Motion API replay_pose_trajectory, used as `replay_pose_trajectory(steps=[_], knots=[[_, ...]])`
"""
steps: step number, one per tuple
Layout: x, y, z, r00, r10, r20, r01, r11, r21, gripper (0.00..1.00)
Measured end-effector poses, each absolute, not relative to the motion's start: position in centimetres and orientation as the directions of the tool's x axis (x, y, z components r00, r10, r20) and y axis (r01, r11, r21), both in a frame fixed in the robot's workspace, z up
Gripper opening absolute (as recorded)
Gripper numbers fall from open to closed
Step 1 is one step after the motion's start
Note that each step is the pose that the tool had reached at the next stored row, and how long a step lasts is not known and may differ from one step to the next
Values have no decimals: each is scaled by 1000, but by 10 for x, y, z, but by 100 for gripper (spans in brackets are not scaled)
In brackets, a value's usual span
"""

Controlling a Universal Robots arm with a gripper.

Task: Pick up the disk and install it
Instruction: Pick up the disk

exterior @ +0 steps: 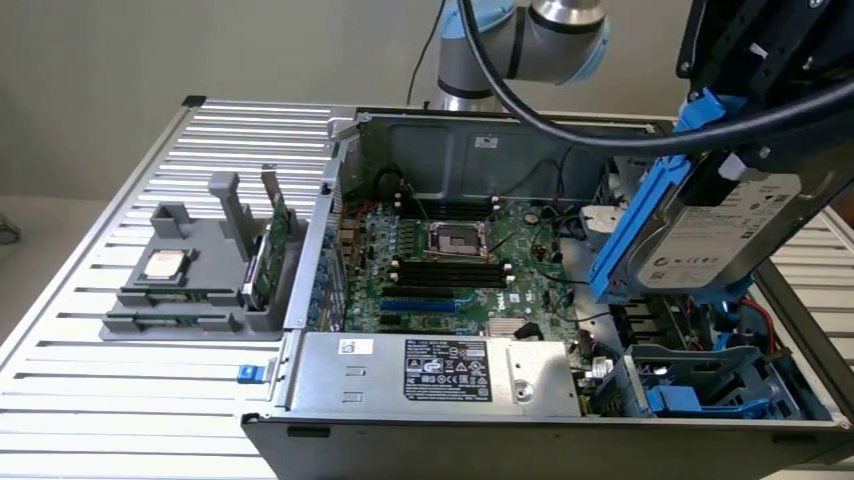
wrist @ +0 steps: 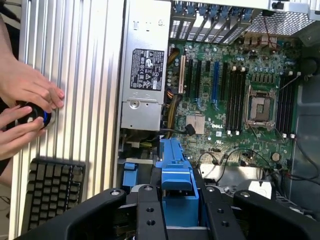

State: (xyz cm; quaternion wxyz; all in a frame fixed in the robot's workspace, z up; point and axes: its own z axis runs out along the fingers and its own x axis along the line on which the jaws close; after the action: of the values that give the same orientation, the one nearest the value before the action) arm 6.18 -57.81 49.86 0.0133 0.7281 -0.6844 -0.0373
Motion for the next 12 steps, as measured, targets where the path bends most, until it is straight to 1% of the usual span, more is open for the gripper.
replay_pose_trajectory(steps=[12], knots=[[73,-608,499,60,-998,-36,-996,-63,70,33]])
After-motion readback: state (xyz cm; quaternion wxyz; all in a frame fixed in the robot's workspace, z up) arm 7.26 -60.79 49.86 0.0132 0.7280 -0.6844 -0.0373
